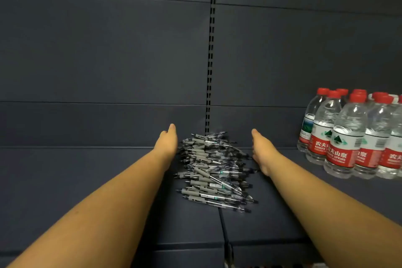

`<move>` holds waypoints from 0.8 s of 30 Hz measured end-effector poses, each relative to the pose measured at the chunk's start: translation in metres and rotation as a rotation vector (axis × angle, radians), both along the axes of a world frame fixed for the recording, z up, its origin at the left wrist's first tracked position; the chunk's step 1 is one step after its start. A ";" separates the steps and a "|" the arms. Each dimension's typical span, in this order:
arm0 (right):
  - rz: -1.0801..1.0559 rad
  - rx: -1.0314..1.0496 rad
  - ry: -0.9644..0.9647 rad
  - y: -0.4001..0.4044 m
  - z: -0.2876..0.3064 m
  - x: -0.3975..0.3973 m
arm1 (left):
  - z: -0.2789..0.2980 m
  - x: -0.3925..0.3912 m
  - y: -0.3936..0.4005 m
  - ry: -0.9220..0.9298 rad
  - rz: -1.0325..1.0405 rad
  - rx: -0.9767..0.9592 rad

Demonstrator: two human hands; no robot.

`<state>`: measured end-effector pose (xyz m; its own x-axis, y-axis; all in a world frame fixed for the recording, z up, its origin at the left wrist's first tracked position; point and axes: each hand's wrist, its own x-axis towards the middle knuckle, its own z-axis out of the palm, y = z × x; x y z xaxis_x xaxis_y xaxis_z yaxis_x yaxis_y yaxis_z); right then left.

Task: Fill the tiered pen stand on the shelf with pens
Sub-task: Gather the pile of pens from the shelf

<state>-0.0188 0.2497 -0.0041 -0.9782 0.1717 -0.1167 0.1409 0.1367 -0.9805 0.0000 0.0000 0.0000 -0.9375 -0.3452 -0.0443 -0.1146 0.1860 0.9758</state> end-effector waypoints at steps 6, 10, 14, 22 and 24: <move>-0.048 0.003 0.016 -0.007 -0.012 -0.010 | -0.011 -0.005 0.012 -0.036 0.003 0.179; -0.019 0.193 0.011 0.001 -0.015 -0.018 | -0.012 0.000 0.014 -0.031 -0.044 0.215; 0.046 0.259 0.054 0.002 -0.020 -0.025 | -0.009 0.004 0.016 -0.021 -0.056 0.269; 0.108 0.352 0.077 -0.001 -0.022 -0.025 | -0.011 0.000 0.012 -0.021 -0.074 0.345; 0.163 0.431 0.107 0.005 -0.022 -0.021 | -0.011 0.001 0.012 -0.027 -0.081 0.362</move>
<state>-0.0403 0.2545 -0.0265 -0.9991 0.0252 0.0344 -0.0150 0.5466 -0.8372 0.0013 0.0117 -0.0112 -0.9580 -0.2273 -0.1747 -0.1399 -0.1612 0.9769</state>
